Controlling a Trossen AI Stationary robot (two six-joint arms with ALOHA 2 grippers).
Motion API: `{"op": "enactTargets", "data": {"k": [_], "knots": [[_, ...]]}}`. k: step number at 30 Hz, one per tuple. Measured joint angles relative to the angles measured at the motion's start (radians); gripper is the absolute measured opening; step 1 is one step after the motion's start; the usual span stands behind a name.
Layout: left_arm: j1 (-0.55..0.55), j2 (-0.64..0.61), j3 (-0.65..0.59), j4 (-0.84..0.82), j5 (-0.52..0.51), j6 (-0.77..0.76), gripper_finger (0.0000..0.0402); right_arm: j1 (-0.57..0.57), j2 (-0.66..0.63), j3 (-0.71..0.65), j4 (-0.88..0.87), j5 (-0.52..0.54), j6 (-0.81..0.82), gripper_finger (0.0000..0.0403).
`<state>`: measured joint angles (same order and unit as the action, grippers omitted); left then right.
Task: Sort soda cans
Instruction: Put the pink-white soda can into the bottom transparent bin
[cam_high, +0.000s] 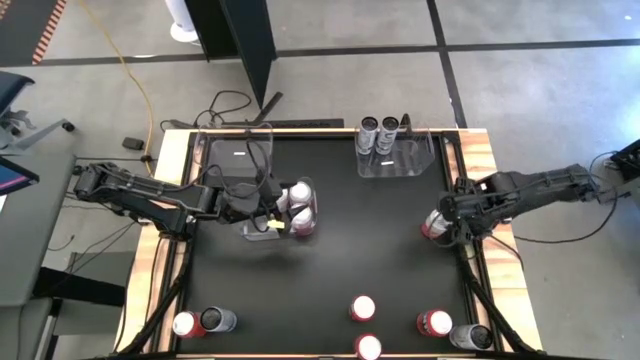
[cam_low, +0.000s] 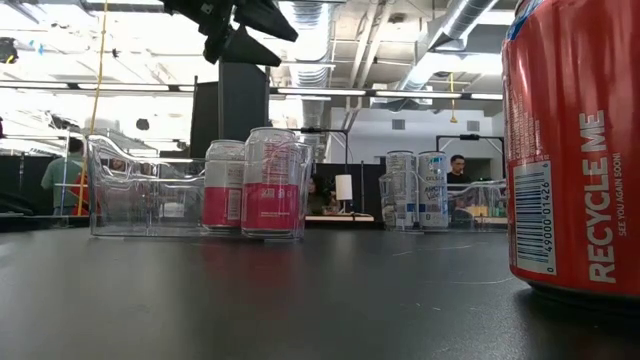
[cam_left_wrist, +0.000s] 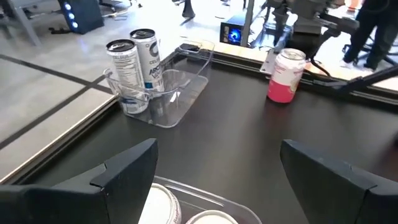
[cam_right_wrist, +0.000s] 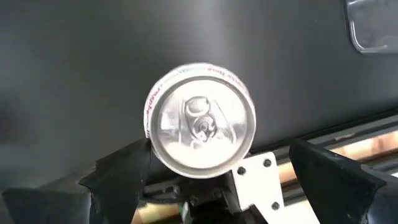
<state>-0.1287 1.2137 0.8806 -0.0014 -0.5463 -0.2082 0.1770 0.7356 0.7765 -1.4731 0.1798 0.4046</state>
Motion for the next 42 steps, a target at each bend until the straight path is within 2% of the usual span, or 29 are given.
{"op": "enactTargets", "data": {"k": [8,16,26,33,42], "knots": [[0.000,0.000,0.000,-0.002,0.001,0.069,0.0331,-0.120,0.062,0.000,0.074,-0.100,-0.070,0.0400],[0.000,0.000,0.000,-0.009,0.026,0.106,0.0331,-0.190,0.169,0.000,0.118,-0.127,-0.088,0.0400],[0.000,0.000,0.000,-0.010,0.073,0.206,0.0331,-0.332,0.277,-0.019,0.153,-0.186,-0.143,0.0400],[0.000,0.000,0.000,-0.017,0.073,0.249,0.0331,-0.418,0.336,-0.019,0.156,-0.263,-0.194,0.0394],[0.000,0.000,0.000,-0.057,0.073,0.250,0.0331,-0.448,0.444,-0.019,0.149,-0.333,-0.232,0.0386]]}}
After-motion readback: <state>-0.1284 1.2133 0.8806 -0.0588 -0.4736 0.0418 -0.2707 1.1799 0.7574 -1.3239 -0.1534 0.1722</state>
